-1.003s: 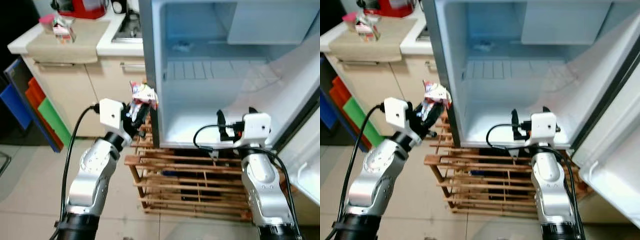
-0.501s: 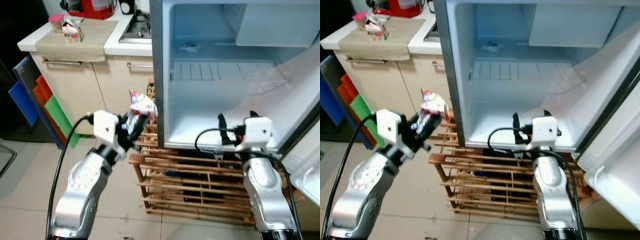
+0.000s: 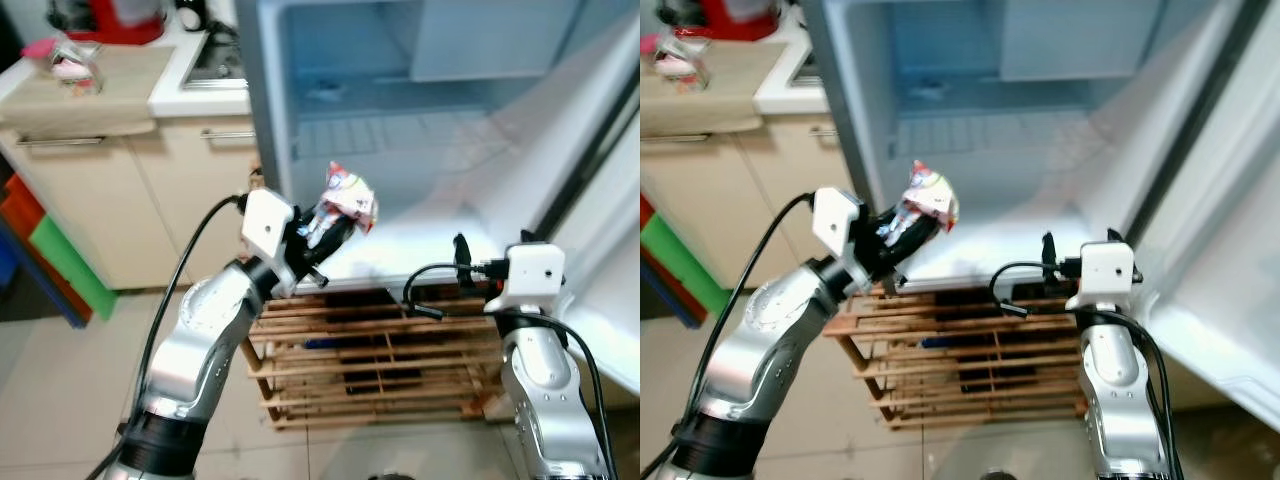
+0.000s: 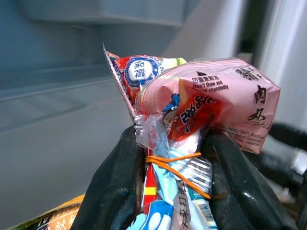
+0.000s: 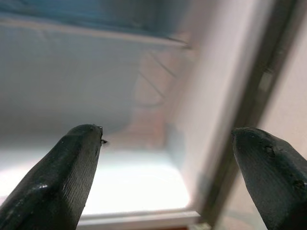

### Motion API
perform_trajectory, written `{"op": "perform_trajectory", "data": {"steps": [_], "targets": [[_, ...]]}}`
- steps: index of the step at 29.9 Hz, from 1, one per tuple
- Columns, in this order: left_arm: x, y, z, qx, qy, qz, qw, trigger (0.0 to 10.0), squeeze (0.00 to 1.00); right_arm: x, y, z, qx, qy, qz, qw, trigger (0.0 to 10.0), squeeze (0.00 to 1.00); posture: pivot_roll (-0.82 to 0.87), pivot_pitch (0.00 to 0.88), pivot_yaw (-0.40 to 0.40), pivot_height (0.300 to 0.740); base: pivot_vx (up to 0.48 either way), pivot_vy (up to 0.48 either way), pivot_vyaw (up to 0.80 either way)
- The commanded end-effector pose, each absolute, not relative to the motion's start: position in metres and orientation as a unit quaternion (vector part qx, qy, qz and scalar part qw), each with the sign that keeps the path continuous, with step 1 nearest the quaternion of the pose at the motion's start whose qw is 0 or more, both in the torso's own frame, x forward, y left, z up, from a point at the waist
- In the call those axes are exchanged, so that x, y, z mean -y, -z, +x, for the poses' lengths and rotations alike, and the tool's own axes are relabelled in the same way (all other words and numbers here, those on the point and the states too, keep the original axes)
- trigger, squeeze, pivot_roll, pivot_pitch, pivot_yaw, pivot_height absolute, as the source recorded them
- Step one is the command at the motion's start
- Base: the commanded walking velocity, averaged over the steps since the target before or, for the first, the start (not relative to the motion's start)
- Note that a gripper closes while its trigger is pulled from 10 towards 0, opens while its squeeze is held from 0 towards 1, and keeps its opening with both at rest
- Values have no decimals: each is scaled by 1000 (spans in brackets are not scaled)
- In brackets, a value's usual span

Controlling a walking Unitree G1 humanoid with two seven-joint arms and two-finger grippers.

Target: Restocking fridge

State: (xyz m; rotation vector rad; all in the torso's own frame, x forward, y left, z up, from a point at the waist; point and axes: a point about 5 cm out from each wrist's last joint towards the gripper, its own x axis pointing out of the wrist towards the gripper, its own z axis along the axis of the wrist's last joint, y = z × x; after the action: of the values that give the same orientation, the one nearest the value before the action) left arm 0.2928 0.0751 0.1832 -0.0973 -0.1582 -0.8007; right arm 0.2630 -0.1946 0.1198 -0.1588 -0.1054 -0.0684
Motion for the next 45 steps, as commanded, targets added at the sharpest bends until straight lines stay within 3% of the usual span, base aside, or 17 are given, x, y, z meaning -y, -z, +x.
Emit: {"op": "perform_trajectory", "data": {"steps": [1,3,9,17,27,30,34,40,45], "targets": [[-78,-182,301,71,373,-43,924,10000,0,193,-124,265,59,29,-80,995,10000,329,-153,0,59,740,0,0,0],[-79,-178,322,59,325,-26,943,10000,0,191,-126,266,62,25,-81,994,10000,325,-159,0,62,740,0,0,0],[-70,-179,345,59,286,-1,956,10000,0,189,-129,266,65,22,-82,994,10000,322,-169,0,65,740,0,0,0],[-19,-201,366,86,307,87,944,10000,0,181,-138,267,81,5,-88,993,10000,322,-192,0,83,740,0,0,0],[12,-242,381,116,271,93,951,10000,0,182,-141,254,79,10,-88,993,10000,318,-233,20,115,740,0,0,0],[19,-251,383,136,295,148,934,10000,0,178,-139,243,70,10,-85,994,10000,318,-257,53,135,740,0,0,0],[-1,-256,397,118,257,184,941,10000,0,174,-143,231,66,7,-80,995,10000,318,-272,84,156,740,0,0,0],[-38,-269,413,99,189,146,966,10000,0,164,-156,219,83,-7,-76,994,10000,322,-287,147,180,740,0,0,0],[-53,-275,417,113,173,153,966,10000,0,160,-167,212,94,-12,-81,992,10000,318,-305,177,182,740,0,0,0]]}}
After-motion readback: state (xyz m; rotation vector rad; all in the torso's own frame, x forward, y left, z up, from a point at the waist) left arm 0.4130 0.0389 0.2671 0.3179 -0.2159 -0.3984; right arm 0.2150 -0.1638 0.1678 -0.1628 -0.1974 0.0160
